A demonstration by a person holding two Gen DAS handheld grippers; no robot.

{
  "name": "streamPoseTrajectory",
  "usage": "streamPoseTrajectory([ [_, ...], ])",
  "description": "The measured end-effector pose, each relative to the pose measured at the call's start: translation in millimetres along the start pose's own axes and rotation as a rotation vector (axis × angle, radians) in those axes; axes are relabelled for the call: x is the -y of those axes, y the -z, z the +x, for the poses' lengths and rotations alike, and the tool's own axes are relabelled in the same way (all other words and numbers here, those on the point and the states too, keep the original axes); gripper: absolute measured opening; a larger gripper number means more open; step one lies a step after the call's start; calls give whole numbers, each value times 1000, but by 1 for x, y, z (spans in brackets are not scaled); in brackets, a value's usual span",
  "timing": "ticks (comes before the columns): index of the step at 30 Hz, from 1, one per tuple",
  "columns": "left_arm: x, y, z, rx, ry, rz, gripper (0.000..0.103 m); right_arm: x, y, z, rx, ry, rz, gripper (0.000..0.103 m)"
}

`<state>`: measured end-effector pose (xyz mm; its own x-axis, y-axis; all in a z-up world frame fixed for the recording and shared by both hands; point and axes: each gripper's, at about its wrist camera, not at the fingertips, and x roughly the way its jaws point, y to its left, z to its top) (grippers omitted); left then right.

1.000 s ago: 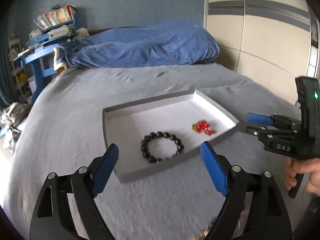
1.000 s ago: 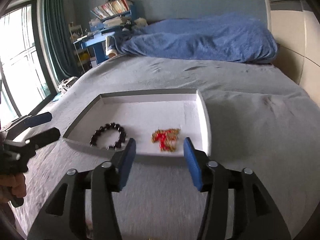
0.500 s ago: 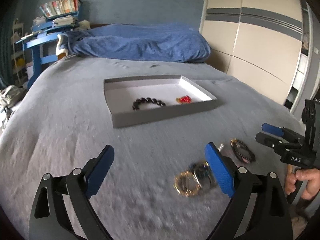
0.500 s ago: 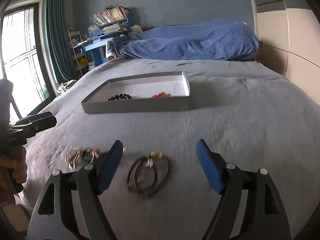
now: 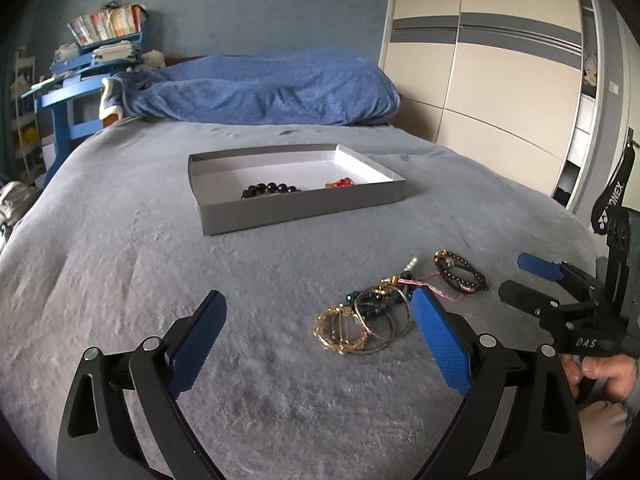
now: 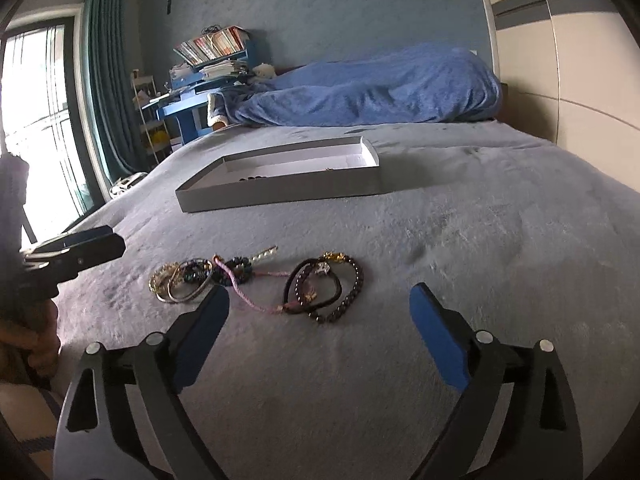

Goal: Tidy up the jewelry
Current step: 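Move both open tools back to the jewelry pile, then grasp the silver wire bangle with the left tool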

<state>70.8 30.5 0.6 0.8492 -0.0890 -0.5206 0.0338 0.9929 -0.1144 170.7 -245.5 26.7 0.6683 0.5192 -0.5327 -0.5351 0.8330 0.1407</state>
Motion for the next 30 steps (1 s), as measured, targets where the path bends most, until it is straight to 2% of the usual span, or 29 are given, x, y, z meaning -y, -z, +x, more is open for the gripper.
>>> streamPoseTrajectory([
  [10,10,1,3,-15,4,52,93,-3,1,3,-10,0,-14,94],
  [18,20,2,10,-43,39,98,91,-2,2,9,-30,0,-13,93],
  [27,38,-2,26,-122,82,198,89,0,4,11,-44,4,3,89],
  [30,46,-4,41,-184,86,243,87,1,4,11,-42,7,6,89],
])
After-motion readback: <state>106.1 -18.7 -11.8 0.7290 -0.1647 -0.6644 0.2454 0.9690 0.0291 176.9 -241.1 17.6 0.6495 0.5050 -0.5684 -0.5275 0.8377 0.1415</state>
